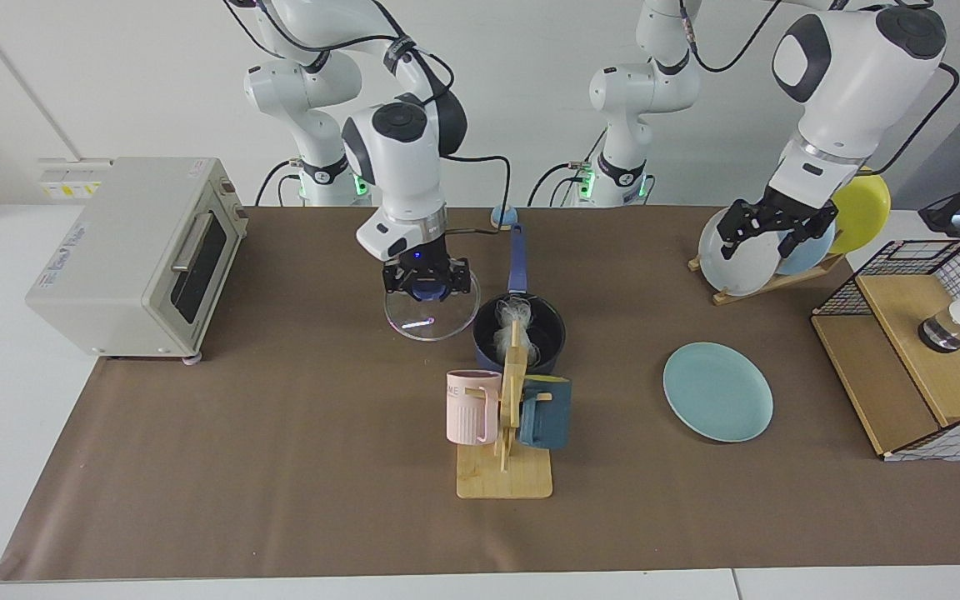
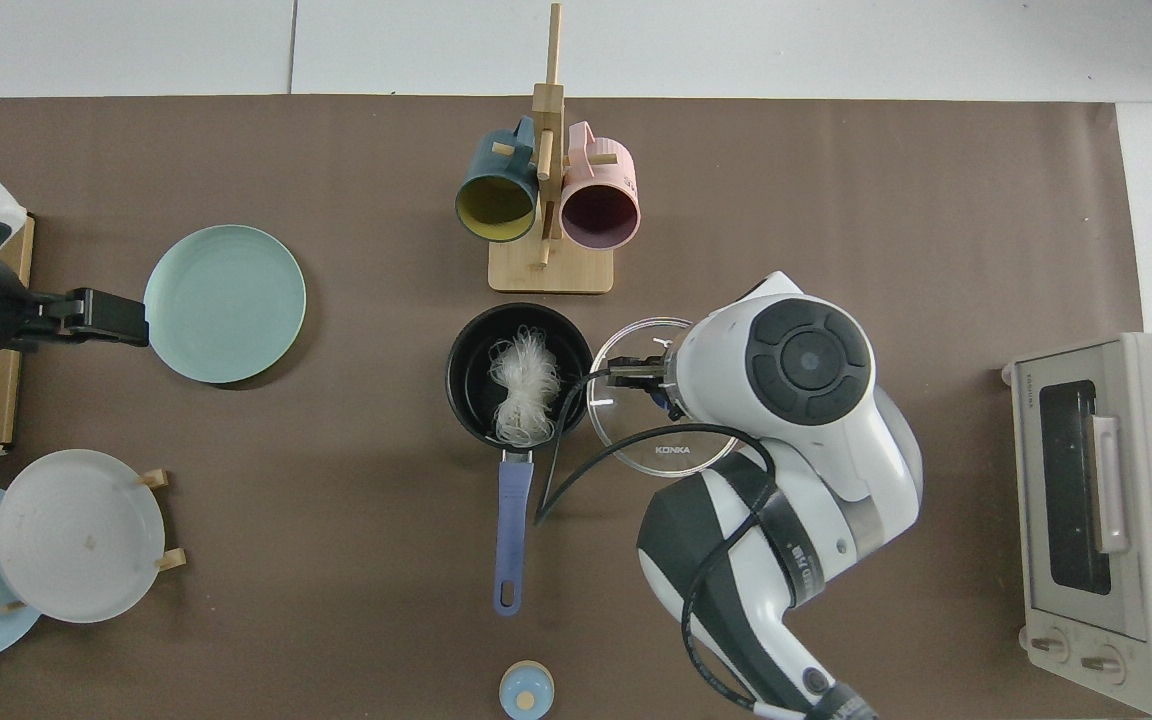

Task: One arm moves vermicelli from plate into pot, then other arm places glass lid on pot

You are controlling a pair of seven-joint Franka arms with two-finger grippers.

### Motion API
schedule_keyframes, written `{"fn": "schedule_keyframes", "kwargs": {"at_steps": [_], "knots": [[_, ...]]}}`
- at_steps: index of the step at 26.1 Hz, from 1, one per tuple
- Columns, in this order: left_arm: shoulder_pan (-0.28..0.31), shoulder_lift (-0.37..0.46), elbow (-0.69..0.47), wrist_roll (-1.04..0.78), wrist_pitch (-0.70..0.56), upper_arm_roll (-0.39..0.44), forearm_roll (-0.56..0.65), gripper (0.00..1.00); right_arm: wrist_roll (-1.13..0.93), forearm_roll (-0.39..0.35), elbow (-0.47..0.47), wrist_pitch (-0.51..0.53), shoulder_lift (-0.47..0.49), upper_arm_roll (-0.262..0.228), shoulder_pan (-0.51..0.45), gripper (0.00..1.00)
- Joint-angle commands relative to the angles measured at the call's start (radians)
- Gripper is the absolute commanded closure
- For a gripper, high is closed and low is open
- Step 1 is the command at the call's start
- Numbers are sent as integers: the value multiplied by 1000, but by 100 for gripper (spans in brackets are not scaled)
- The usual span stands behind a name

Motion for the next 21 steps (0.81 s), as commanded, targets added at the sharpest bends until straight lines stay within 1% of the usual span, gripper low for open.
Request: {"fn": "schedule_keyframes", "kwargs": {"at_steps": [1,3,6,9,14,21], "knots": [[-6,-19,-20,5,2,0,9,0,124,-52,136,-51,99,9,58,100],[-6,-20,-17,5,2,0,10,0,169,-74,200,-67,142,9,89,100],[-5,-20,-15,5,2,-4,10,0,218,-105,264,-114,191,9,118,100],[-5,-20,-15,5,2,-7,10,0,249,-122,326,-128,236,8,143,100],[-5,-22,-15,5,2,-10,10,0,253,-163,337,-116,268,2,157,100],[-3,-22,-12,5,2,-10,10,0,253,-198,352,-111,292,-1,154,100]]}}
